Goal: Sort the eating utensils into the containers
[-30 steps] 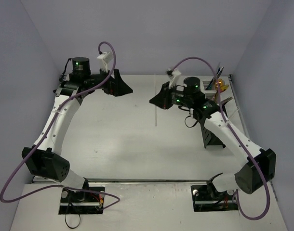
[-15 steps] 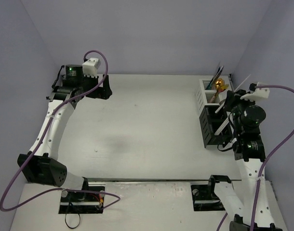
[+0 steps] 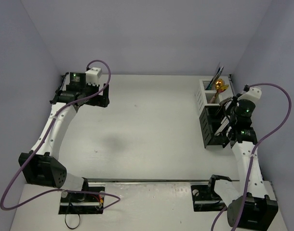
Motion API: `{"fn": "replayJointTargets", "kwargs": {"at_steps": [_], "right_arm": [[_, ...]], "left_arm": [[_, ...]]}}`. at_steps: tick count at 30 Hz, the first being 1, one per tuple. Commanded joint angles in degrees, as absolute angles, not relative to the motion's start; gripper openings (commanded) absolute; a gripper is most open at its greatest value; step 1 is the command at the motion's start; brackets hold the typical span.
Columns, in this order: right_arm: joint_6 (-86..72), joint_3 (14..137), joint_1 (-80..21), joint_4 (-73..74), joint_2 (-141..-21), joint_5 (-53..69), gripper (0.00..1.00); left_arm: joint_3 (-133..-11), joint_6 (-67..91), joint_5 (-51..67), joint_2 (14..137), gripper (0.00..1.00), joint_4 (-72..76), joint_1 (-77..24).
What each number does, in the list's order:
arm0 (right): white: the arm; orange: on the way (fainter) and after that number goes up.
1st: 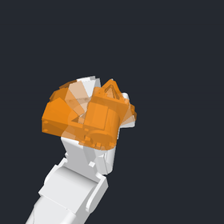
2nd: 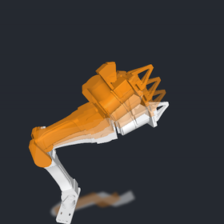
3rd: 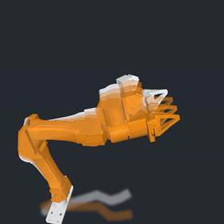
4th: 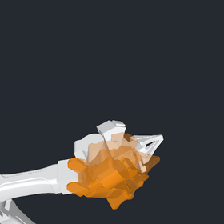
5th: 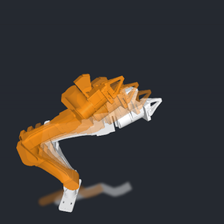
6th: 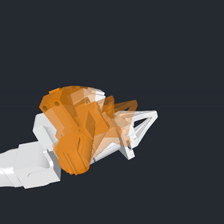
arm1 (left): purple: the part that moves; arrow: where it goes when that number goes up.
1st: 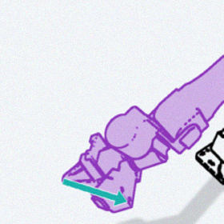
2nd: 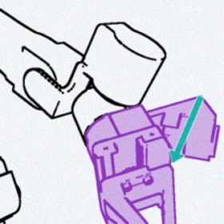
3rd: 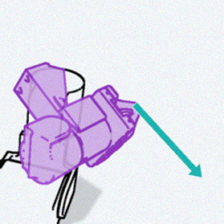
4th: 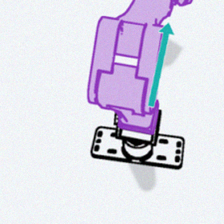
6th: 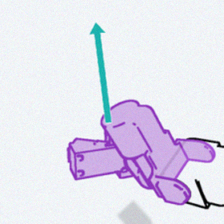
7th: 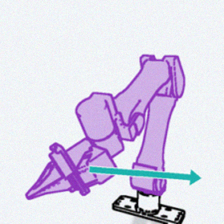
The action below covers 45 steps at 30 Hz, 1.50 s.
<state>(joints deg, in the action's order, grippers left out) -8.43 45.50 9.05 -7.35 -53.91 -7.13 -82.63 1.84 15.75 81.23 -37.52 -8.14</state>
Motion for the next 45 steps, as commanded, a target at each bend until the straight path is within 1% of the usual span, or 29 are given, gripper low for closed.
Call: {"fn": "replayJointTargets", "kwargs": {"at_steps": [1,13,14,15,16,20,23,26,29,30,32,34,36,37,41,45], "right_arm": [[-10.4,44.4,9.8,-13.7,-53.7,-9.4,0.0],[-17.6,38.7,11.7,-13.6,-56.3,-9.1,0.0],[-17.7,38.2,11.9,-13.6,-56.3,-8.8,0.0],[-17.8,38.1,12.0,-13.5,-56.2,-8.0,0.04],[-17.8,38.0,12.1,-13.5,-55.9,-7.3,0.1],[-17.8,39.7,12.3,-11.4,-53.7,-2.7,0.6],[-16.1,43.7,12.2,-9.5,-51.3,1.0,0.74],[-12.5,48.2,12.2,-8.2,-50.6,6.3,0.84],[-6.2,55.4,12.1,-7.1,-53.6,14.2,0.96],[-3.4,59.4,11.9,-5.6,-55.2,18.5,0.98],[-0.4,67.2,9.5,-2.1,-62.4,20.3,0.99],[4.8,78.2,4.0,6.7,-70.2,16.3,1.0],[6.7,85.3,-1.6,11.7,-79.7,13.1,1.0],[6.7,87.5,-4.4,12.8,-82.0,12.7,1.0],[4.7,89.3,-11.8,12.5,-90.5,8.8,1.0],[-0.8,88.0,-13.8,9.5,-96.4,8.8,1.0]], "left_arm": [[-83.7,0.7,14.6,78.4,0.91,-35.6,-8.1],[-82.6,1.9,14.1,80.3,0.91,-35.7,-7.2],[-82.3,1.9,14.0,80.2,0.91,-35.7,-7.1],[-82.3,1.8,13.8,80.2,0.91,-35.8,-7.0],[-82.1,1.8,13.9,80.2,0.91,-35.8,-6.8],[-82.0,2.4,13.7,80.6,0.91,-36.6,-6.3],[-82.3,2.8,14.1,81.0,0.91,-37.6,-5.8],[-82.2,3.1,16.0,81.0,0.91,-38.0,-4.6],[-82.0,3.5,16.5,80.6,0.91,-38.1,-3.7],[-82.0,3.6,16.4,80.4,0.91,-38.2,-3.3],[-82.0,4.0,16.4,80.2,0.91,-38.1,-2.6],[-82.1,4.6,16.5,80.0,0.91,-38.1,-1.7],[-82.3,4.7,16.4,80.2,0.91,-38.1,-0.9],[-82.4,4.7,16.2,80.3,0.91,-38.2,-0.5],[-82.2,3.9,14.3,80.5,0.91,-38.0,-0.4],[-80.3,2.4,11.4,81.2,0.91,-37.9,-0.4]]}}
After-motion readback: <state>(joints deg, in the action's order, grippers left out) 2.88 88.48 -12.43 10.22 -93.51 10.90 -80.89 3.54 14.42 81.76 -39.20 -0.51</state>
